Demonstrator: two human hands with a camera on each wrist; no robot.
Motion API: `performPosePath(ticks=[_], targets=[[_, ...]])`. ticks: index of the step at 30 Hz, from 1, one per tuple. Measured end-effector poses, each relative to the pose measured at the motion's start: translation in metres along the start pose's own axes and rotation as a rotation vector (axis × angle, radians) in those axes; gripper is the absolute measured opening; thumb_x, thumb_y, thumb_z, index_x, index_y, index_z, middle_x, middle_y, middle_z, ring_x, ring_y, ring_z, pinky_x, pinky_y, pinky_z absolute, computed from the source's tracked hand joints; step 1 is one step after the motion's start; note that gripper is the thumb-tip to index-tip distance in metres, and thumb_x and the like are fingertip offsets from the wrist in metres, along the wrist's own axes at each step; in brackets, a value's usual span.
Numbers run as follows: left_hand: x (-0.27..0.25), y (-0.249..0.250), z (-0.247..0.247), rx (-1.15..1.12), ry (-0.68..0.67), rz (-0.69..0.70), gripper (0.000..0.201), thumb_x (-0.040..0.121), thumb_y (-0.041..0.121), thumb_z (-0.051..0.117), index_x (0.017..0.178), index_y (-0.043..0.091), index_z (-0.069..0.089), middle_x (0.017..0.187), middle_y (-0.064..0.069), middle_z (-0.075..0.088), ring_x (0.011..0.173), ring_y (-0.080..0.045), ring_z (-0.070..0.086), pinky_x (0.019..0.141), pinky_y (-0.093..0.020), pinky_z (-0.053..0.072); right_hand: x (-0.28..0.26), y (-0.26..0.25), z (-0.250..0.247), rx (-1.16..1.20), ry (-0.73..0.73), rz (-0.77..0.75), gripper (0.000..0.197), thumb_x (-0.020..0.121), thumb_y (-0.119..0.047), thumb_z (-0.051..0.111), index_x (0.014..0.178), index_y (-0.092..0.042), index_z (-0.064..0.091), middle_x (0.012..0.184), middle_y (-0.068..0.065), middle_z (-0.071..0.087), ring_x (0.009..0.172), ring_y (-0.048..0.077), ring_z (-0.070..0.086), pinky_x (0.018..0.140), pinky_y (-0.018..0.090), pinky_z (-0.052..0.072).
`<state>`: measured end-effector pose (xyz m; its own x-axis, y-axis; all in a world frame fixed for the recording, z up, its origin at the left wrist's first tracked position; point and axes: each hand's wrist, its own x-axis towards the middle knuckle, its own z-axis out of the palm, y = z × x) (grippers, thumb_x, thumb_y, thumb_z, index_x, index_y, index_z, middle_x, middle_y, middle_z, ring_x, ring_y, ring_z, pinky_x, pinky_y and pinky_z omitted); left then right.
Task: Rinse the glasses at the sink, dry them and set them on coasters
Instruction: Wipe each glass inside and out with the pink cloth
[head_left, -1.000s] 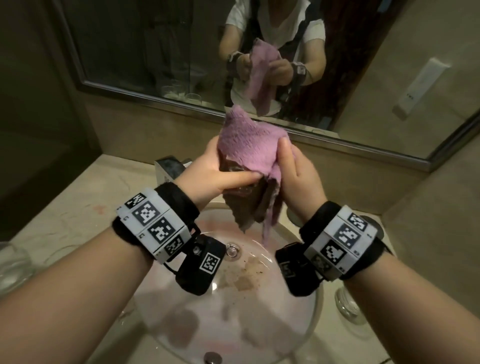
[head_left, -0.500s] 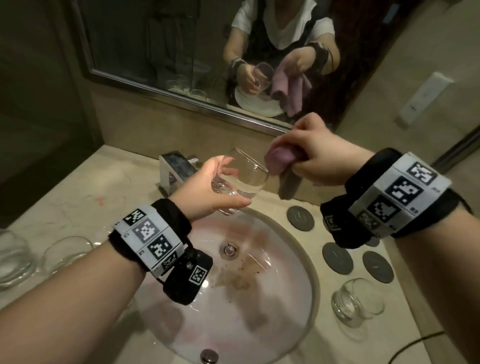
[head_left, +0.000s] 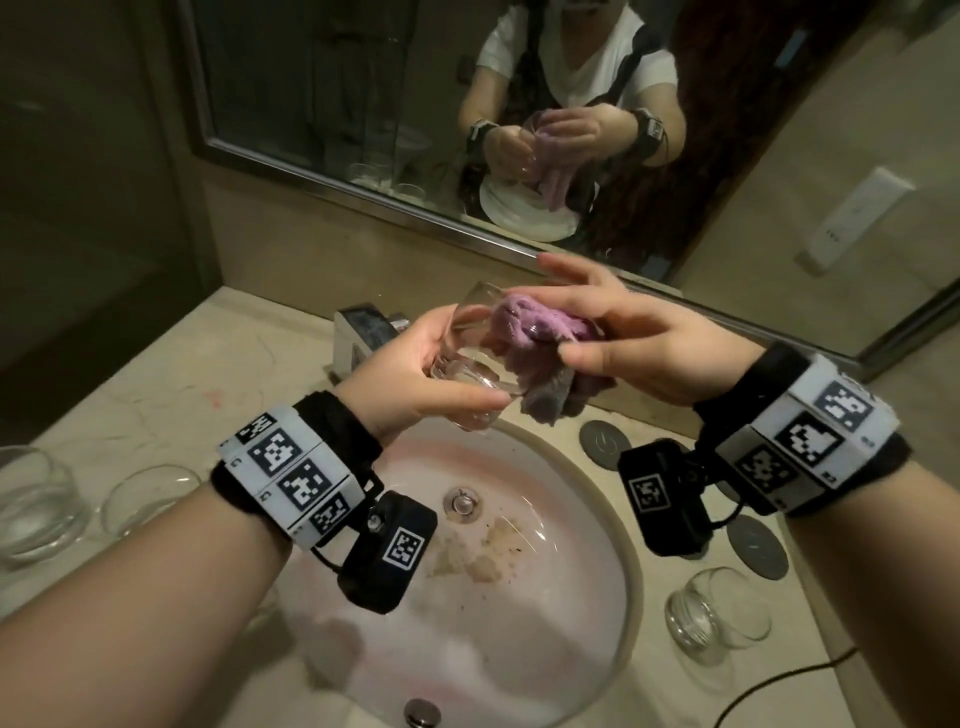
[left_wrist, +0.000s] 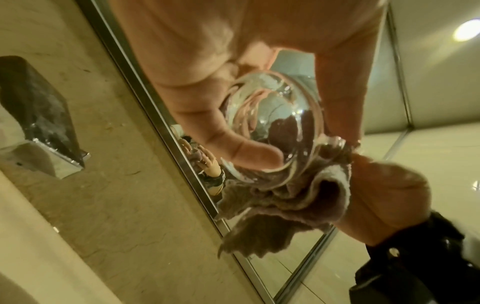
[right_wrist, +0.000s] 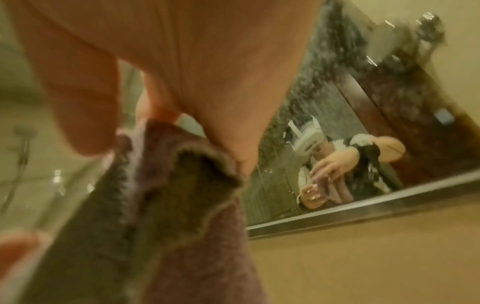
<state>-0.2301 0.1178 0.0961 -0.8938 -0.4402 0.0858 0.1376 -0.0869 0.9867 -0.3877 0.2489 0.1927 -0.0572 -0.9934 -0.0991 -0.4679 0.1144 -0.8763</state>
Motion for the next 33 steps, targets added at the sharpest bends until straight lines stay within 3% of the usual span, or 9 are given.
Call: performPosePath(ticks=[4,6,10,14,19,21,24,29,33], targets=[[0.001,0.003,-0.001,0.045,-0.015,0.0,0.095,0.052,0.027,0.084,0.135,0.02,0.04,0.128,0.0,0.058,0.103,-0.023,0.064,0.073,-0.041,0.055,-0.003,-0.003,-0.003,-0.434,0.058,-0.013,0.058,0.089,-0.005,0.057,0.118,-0.054,0.044,0.118,-0.015,0.037,0.108,-0.007,0.038,0.078,-0.004,0.037],[0.001,0.004,-0.002,0.087,-0.016,0.007,0.097,0.051,0.031,0.084,0.137,0.026,0.039,0.129,0.003,0.056,0.096,-0.018,0.066,0.073,-0.038,0.056,-0.001,-0.003,-0.004,-0.514,0.229,-0.072,0.05,0.086,-0.009,0.064,0.12,-0.04,0.044,0.108,-0.018,0.048,0.101,-0.001,0.052,0.078,-0.001,0.041],[-0.001,0.008,0.002,0.226,0.034,0.036,0.08,0.048,0.045,0.083,0.116,0.062,0.043,0.13,0.014,0.049,0.12,-0.015,0.052,0.097,-0.049,0.046,0.003,-0.004,-0.002,-0.527,0.486,-0.141,0.034,0.076,-0.023,0.076,0.094,-0.026,0.048,0.087,-0.014,0.058,0.08,-0.003,0.056,0.07,0.01,0.045],[-0.003,0.01,0.002,0.151,0.042,0.04,0.095,0.049,0.039,0.085,0.132,0.044,0.038,0.141,0.01,0.045,0.126,-0.013,0.048,0.103,-0.043,0.042,0.007,0.0,0.006,-0.538,0.333,-0.099,0.014,0.084,-0.043,0.064,0.093,-0.033,0.06,0.114,-0.005,0.047,0.107,0.003,0.046,0.092,0.015,0.037],[-0.007,0.011,-0.003,-0.02,0.102,-0.041,0.074,0.042,0.032,0.083,0.108,0.027,0.049,0.116,-0.013,0.059,0.088,-0.027,0.064,0.075,-0.049,0.051,-0.005,0.011,-0.012,0.114,0.029,-0.084,0.075,0.06,-0.047,0.084,0.124,-0.033,0.049,0.13,0.004,0.054,0.113,0.019,0.06,0.086,0.032,0.053],[-0.007,0.011,-0.006,-0.075,0.105,-0.05,0.066,0.048,0.022,0.084,0.105,0.021,0.05,0.11,-0.011,0.059,0.08,-0.025,0.062,0.069,-0.041,0.05,-0.006,0.011,-0.01,-0.117,0.096,-0.145,0.067,0.067,-0.039,0.081,0.125,-0.033,0.047,0.13,0.001,0.054,0.114,0.018,0.06,0.09,0.039,0.053],[-0.004,0.012,-0.009,-0.167,0.124,-0.041,0.048,0.06,0.011,0.078,0.1,0.018,0.053,0.097,-0.007,0.063,0.07,-0.02,0.063,0.059,-0.029,0.051,-0.001,0.011,-0.007,-0.568,0.239,-0.313,0.038,0.08,-0.034,0.066,0.117,-0.033,0.057,0.119,-0.006,0.058,0.112,0.006,0.055,0.099,0.023,0.043],[-0.003,0.012,-0.006,-0.355,0.131,-0.044,0.036,0.064,0.014,0.063,0.1,0.02,0.058,0.088,-0.004,0.067,0.069,-0.018,0.068,0.056,-0.027,0.054,0.009,-0.007,0.01,-0.165,0.29,-0.071,0.009,0.093,-0.032,0.053,0.099,-0.034,0.06,0.074,-0.017,0.069,0.065,0.001,0.065,0.061,0.022,0.051],[-0.003,0.012,-0.003,-0.435,0.158,-0.049,0.032,0.066,0.02,0.062,0.098,0.018,0.056,0.081,-0.004,0.068,0.063,-0.016,0.067,0.051,-0.027,0.054,0.009,-0.012,0.019,-0.18,0.2,-0.073,0.031,0.093,-0.052,0.033,0.108,-0.033,0.053,0.069,-0.002,0.067,0.051,0.005,0.06,0.046,0.02,0.046]])
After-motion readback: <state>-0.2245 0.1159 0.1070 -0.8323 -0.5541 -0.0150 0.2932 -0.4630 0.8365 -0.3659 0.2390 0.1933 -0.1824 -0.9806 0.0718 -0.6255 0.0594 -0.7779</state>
